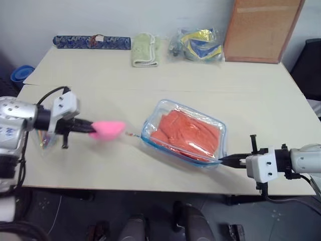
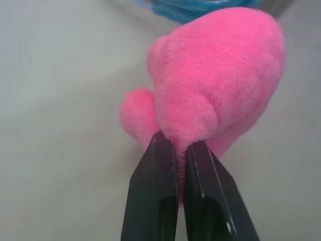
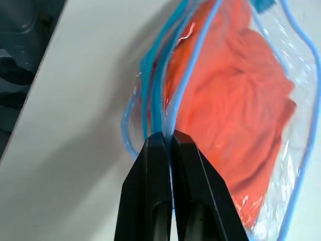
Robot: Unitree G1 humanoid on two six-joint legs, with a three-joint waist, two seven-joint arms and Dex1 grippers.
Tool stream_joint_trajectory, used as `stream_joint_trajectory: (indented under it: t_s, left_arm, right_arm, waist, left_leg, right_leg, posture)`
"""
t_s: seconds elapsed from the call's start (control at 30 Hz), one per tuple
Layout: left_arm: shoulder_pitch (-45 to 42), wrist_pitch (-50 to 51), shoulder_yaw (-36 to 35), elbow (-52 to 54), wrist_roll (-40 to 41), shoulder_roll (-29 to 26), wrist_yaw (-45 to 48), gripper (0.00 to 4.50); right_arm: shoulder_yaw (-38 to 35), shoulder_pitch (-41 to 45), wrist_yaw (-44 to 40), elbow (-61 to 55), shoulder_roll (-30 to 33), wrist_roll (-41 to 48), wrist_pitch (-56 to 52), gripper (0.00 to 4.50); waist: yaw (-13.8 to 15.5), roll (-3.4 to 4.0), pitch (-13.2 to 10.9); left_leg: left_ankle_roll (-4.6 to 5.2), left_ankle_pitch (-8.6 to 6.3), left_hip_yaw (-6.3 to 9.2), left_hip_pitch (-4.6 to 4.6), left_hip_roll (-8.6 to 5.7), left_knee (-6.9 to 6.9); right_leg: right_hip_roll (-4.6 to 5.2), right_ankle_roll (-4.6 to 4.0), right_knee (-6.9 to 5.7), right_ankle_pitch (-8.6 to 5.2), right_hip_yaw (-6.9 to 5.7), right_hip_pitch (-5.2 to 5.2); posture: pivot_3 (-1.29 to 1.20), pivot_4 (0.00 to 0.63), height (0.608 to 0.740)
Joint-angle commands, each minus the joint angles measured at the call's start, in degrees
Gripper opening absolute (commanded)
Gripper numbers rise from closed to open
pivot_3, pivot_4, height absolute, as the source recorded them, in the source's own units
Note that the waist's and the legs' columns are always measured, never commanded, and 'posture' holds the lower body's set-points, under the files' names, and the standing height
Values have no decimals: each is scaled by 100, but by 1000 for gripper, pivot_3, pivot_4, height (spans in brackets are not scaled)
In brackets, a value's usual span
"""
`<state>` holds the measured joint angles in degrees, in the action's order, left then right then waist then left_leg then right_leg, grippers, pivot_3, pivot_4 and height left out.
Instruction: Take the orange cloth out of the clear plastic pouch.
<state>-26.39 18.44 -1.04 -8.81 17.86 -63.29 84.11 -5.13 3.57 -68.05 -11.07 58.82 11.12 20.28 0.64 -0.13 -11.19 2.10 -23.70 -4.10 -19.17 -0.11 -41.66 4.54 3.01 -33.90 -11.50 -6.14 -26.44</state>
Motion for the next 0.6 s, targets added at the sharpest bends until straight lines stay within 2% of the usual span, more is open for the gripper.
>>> stream_joint_trajectory:
  t_s: [0.03, 0.13, 0.23, 0.43, 0.57, 0.6]
  left_arm:
    - [301, -132, -210, 272, -49, -144, -76, 0]
    - [82, -408, -79, -58, -354, 155, -549, 0]
    - [-265, -306, -51, -361, -443, 545, -1024, 0]
    - [-87, -127, -184, -283, -294, 612, -987, 1713]
    - [519, 584, -389, -154, 79, 187, -496, 2974]
    - [698, 577, -465, -125, 159, 43, -295, 3269]
  right_arm:
    - [-183, -21, 181, -58, -34, 3, -29, 89]
    - [-136, -34, 277, -210, -74, 103, -347, 89]
    - [-111, -101, 312, -401, -100, 219, -678, 633]
    - [-339, -458, 444, -832, -98, 342, -1035, 2586]
    - [-609, -688, 675, -1023, -153, 431, -1441, 3945]
    - [-693, -728, 754, -1118, -194, 560, -1647, 3958]
  waist:
    - [1, 1, -1]
    - [79, 2, -1]
    - [102, 4, -2]
    - [51, 3, -2]
    - [10, 3, -2]
    - [0, 3, -2]
  left_leg:
    - [-3, 0, 1, 0, 2, 0]
    - [-11, 4, 6, 3, 3, -1]
    - [-9, 5, 7, 2, -6, -1]
    - [-8, 3, -2, -1, -1, 7]
    - [-9, 3, -13, 8, 4, 10]
    - [-10, 3, -12, 8, 7, 10]
  right_leg:
    - [-1, -3, -2, -1, -1, 0]
    - [-3, -7, -7, -4, -2, 1]
    - [-3, -7, -15, -4, -2, 1]
    - [-5, -5, -7, -3, -3, -7]
    - [-6, -6, -11, -3, 2, -6]
    - [-7, -7, -11, -4, 4, -6]
  posture:
    - [0, 150, 740]
    - [0, 150, 740]
    - [0, 150, 740]
    - [0, 150, 740]
    - [0, 150, 740]
    - [0, 150, 740]
